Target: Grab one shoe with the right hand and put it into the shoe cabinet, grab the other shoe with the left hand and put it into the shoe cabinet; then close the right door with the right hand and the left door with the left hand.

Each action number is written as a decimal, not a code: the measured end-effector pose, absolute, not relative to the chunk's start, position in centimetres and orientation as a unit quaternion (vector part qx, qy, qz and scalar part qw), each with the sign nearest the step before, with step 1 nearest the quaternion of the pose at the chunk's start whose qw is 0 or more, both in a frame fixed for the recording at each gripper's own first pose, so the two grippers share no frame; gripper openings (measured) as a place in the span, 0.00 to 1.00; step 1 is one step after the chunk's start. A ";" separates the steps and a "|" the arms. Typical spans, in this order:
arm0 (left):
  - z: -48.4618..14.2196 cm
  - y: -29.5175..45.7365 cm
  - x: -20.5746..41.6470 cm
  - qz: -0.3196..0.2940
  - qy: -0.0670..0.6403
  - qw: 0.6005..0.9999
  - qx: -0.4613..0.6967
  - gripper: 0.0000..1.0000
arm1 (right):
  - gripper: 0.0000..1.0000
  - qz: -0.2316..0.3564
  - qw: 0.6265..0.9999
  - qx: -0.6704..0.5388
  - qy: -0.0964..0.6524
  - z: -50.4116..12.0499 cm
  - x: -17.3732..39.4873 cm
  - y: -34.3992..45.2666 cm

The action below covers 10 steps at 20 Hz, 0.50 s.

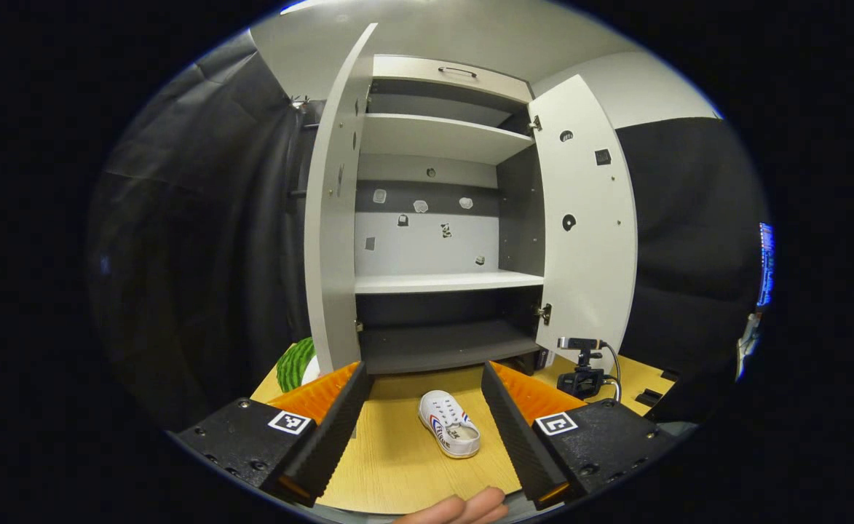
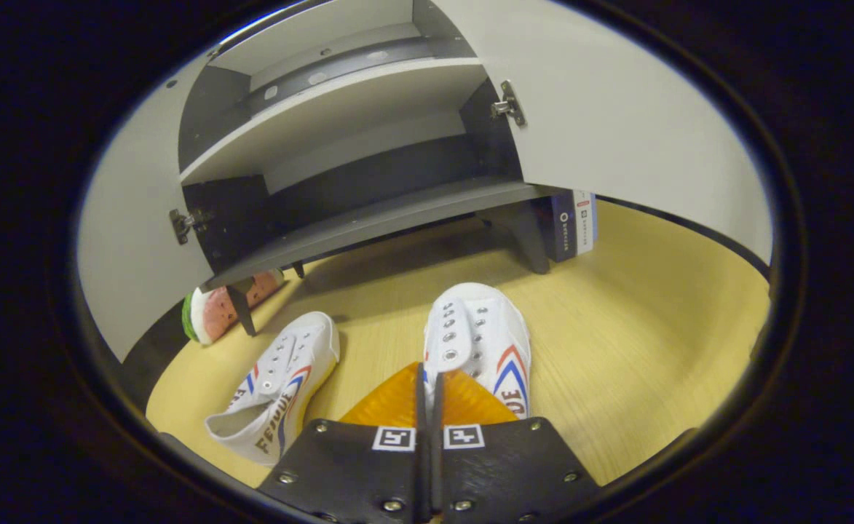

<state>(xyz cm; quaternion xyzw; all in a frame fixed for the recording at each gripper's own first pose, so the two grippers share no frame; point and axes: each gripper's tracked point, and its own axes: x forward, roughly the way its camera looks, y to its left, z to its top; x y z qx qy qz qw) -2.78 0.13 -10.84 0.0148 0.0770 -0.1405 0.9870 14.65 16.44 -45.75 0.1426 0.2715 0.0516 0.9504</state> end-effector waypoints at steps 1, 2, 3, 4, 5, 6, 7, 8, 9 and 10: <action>-10.9 0.0 -2.7 -0.140 0.078 0.987 0.016 0.96 | 0.00 0.055 0.955 0.133 0.261 -45.4 14.8 16.3; -10.9 -0.1 -2.7 -0.140 0.079 0.987 0.017 0.96 | 0.00 0.059 0.959 0.121 0.250 -45.5 14.8 16.3; -10.8 -0.2 -2.9 -0.141 0.078 0.987 0.019 0.96 | 0.00 0.064 0.962 0.113 0.240 -45.3 14.8 16.3; -10.6 -0.3 -3.0 -0.141 0.074 0.987 0.020 0.96 | 0.00 0.067 0.964 0.113 0.230 -45.0 14.9 16.3; -10.5 -0.5 -3.2 -0.143 0.071 0.987 0.021 0.96 | 0.00 0.068 0.966 0.115 0.221 -44.4 15.0 16.3; -10.5 -0.5 -3.3 -0.143 0.070 0.987 0.023 0.96 | 0.00 0.071 0.969 0.110 0.209 -43.9 15.1 16.3; -10.5 -0.5 -3.3 -0.144 0.070 0.987 0.027 0.96 | 0.00 0.082 0.970 0.108 0.199 -43.2 15.2 16.5; -10.5 -0.5 -3.3 -0.144 0.069 0.987 0.029 0.96 | 0.00 0.088 0.972 0.108 0.189 -42.6 15.2 16.6; -10.4 -0.5 -3.3 -0.143 0.066 0.987 0.028 0.96 | 0.00 0.092 0.974 0.102 0.179 -41.7 15.3 16.6; -10.6 -0.6 -3.4 -0.144 0.065 0.987 0.027 0.96 | 0.00 0.096 0.977 0.095 0.166 -40.9 15.6 16.5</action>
